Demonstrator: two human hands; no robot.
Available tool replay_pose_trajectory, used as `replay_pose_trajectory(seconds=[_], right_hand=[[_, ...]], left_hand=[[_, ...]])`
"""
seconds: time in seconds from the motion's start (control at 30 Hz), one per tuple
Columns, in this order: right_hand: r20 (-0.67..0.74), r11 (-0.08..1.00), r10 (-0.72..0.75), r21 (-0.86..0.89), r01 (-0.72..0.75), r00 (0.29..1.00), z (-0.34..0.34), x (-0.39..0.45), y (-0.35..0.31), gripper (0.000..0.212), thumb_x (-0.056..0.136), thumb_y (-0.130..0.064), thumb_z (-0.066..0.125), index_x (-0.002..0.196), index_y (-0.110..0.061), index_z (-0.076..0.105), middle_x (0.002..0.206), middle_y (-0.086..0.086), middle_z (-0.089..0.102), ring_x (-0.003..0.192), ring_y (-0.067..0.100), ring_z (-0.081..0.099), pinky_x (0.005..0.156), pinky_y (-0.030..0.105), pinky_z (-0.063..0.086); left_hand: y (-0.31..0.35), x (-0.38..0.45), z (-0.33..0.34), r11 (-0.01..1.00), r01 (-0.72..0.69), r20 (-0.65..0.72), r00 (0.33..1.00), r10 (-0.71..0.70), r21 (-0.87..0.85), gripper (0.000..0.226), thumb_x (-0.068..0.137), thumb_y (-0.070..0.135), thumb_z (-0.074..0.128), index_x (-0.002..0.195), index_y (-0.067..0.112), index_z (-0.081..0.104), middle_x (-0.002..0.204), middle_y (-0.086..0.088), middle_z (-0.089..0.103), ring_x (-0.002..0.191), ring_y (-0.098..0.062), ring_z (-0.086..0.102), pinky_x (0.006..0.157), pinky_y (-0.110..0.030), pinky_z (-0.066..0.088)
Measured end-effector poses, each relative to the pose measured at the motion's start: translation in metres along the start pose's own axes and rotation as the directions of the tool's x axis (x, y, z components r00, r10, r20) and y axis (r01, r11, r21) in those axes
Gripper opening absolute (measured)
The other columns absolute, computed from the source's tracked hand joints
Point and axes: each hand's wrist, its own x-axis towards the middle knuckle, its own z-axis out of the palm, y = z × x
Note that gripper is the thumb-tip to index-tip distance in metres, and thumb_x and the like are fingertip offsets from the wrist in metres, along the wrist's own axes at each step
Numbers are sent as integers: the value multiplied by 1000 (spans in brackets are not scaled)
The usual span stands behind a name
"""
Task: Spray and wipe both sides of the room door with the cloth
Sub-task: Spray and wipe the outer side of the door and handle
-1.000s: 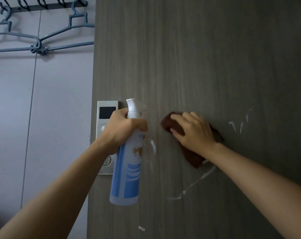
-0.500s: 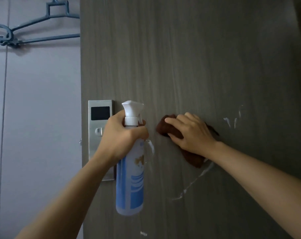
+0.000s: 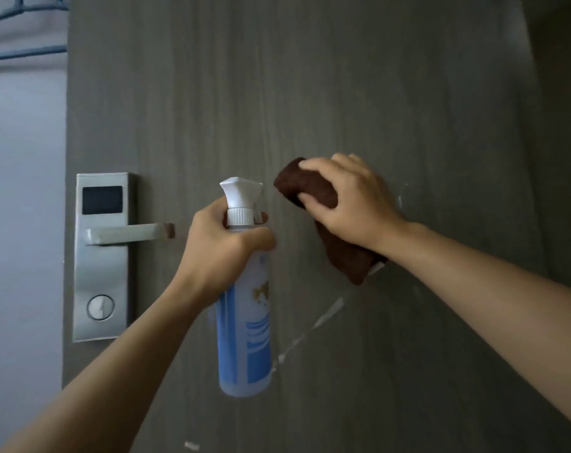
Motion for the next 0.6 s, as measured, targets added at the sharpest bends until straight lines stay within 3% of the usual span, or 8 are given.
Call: replay_pose_trajectory(seconds=[0.1,0.2,0.3,0.37,0.43,0.5,0.6], right_hand=[[-38,997,62,-46,-64,997,-29,-12,55,42,90,-42,69,127,-23,66,100,3,64,94,30,60,76,37,50],[-138,979,197,-17,-201,971,-55,-28,119,40,90,-40,71,126,-23,66,105,6,65,99,32,63,80,40,52],[-181,950,307,6,-311,934,-69,-39,177,43,93,-44,66,129,-22,64,111,10,65,100,34,64,83,40,53],[-140,951,306,-5,-309,942,-69,-43,203,49,93,-49,59,132,-21,60,113,12,63,102,35,62,86,48,55],[-111,954,300,3,-301,948,-64,-45,221,51,94,-50,56,135,-20,57,114,13,62,105,35,60,87,53,54],[-120,951,310,23,-309,943,-58,-43,231,51,94,-50,54,136,-20,56,116,14,61,107,35,59,87,54,54],[-128,955,293,-3,-296,948,-50,-33,238,48,96,-48,54,134,-18,55,115,15,61,106,37,58,83,50,54]], left_hand=[[7,-2,37,998,8,15,1000,-8,-55,27,71,-6,79,94,5,73,86,-13,76,67,-18,70,62,-36,59],[9,-4,73,999,-5,39,999,7,-37,33,66,5,82,97,11,74,90,-17,75,70,-24,72,63,-37,61],[7,-4,102,1000,6,43,999,-6,9,37,61,14,78,98,13,75,95,-13,77,81,-34,75,69,-49,64],[7,-3,118,999,-2,50,999,0,50,37,61,15,78,97,12,74,95,-11,77,82,-34,75,70,-52,64],[9,-1,133,993,-34,67,997,26,114,35,60,15,78,95,11,73,91,-11,76,79,-31,74,66,-42,64],[12,1,147,982,-67,80,995,54,176,34,60,16,77,94,12,72,85,-11,74,75,-29,73,62,-33,61],[19,8,164,973,-84,79,994,69,214,36,60,17,78,96,17,73,87,-9,75,76,-28,74,64,-37,62]])
